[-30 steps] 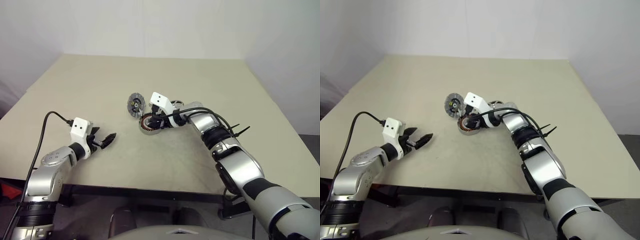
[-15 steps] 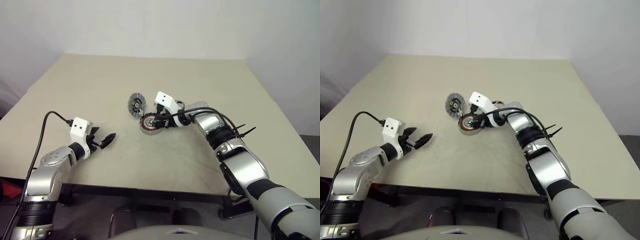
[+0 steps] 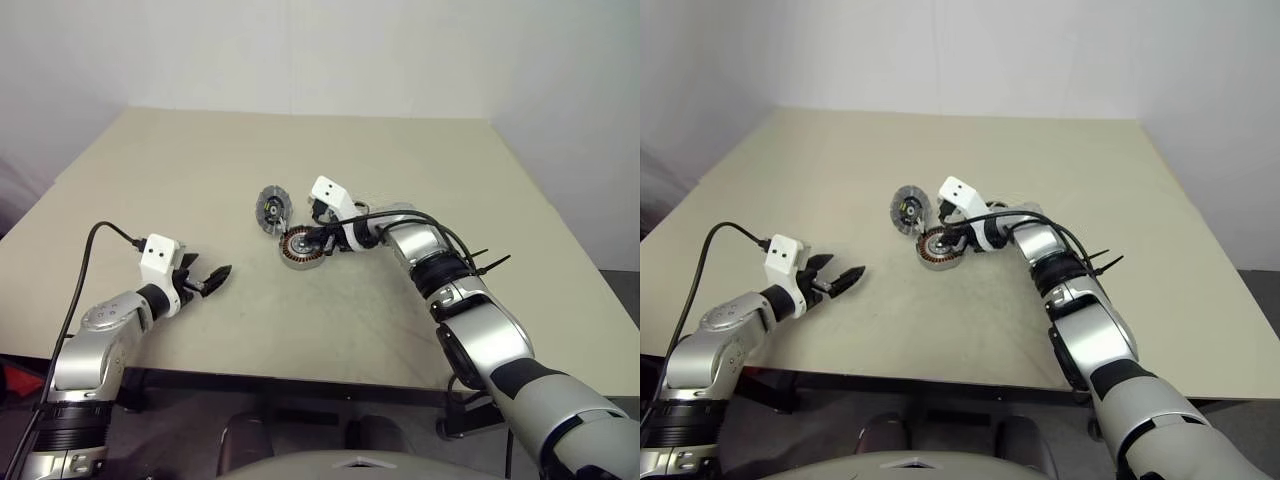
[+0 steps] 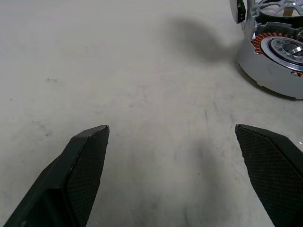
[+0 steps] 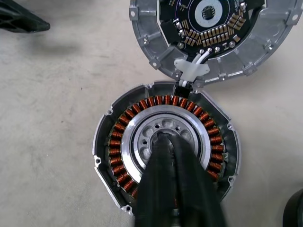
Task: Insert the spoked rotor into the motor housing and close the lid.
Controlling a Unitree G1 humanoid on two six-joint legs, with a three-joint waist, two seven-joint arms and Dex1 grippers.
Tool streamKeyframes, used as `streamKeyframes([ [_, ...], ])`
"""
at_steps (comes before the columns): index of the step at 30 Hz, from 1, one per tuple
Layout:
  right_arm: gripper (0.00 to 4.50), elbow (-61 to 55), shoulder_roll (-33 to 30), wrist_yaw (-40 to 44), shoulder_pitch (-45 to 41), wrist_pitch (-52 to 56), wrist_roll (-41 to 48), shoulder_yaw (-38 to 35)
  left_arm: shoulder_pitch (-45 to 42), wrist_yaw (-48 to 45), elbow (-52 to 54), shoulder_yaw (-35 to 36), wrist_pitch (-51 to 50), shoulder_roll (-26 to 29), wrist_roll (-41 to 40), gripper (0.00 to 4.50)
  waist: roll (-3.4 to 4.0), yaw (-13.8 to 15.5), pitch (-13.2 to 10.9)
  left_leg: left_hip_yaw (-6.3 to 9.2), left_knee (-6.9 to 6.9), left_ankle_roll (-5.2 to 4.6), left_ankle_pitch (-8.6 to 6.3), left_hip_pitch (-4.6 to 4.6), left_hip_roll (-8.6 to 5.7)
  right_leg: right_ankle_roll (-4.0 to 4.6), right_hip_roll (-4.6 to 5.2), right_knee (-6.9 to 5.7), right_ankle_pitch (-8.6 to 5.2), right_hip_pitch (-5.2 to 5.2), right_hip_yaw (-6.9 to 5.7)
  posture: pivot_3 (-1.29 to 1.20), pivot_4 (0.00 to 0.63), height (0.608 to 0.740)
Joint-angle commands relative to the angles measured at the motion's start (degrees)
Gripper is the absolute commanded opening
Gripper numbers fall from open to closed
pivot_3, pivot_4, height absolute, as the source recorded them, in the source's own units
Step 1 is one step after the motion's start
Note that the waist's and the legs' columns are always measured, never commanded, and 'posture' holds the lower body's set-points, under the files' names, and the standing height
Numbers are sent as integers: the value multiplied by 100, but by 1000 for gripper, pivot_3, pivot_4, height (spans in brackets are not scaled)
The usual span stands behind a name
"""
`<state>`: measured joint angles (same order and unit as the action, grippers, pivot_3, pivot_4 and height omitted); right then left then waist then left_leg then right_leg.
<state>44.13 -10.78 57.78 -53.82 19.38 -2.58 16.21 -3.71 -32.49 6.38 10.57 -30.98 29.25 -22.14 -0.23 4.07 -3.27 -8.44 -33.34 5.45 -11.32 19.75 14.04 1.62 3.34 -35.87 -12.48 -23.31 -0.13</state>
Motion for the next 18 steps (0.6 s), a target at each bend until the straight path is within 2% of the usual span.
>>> streamKeyframes([
  [1, 34, -213, 41, -108, -170, 12, 101, -154, -62, -36, 111, 48, 114, 57, 14, 4500, 0, 0, 0, 0, 0, 0, 0, 0, 0, 0, 0, 0, 0, 0, 0, 0, 0, 740],
  [10, 34, 147, 196, -474, -31, 11, -18, -46, -90, -29, 116, 37, 105, 62, 33, 4500, 0, -1, 0, 0, 0, 0, 0, 0, 0, 0, 1, 1, 0, 0, 0, 0, 0, 740],
  [15, 34, -384, 208, -375, 491, 248, -77, 180, -59, -34, 100, 81, 105, 72, 30, 4500, -3, 0, 2, 0, 2, 1, 0, -1, 0, 0, 0, 3, 0, 4, 1, 0, 0, 740],
  [18, 34, -473, 215, -460, 508, 331, -67, 128, -62, -34, 89, 90, 101, 74, 33, 4500, -4, -1, 3, 0, 3, 1, 0, -4, 0, 0, 0, 3, 0, 6, 1, 0, 0, 740],
])
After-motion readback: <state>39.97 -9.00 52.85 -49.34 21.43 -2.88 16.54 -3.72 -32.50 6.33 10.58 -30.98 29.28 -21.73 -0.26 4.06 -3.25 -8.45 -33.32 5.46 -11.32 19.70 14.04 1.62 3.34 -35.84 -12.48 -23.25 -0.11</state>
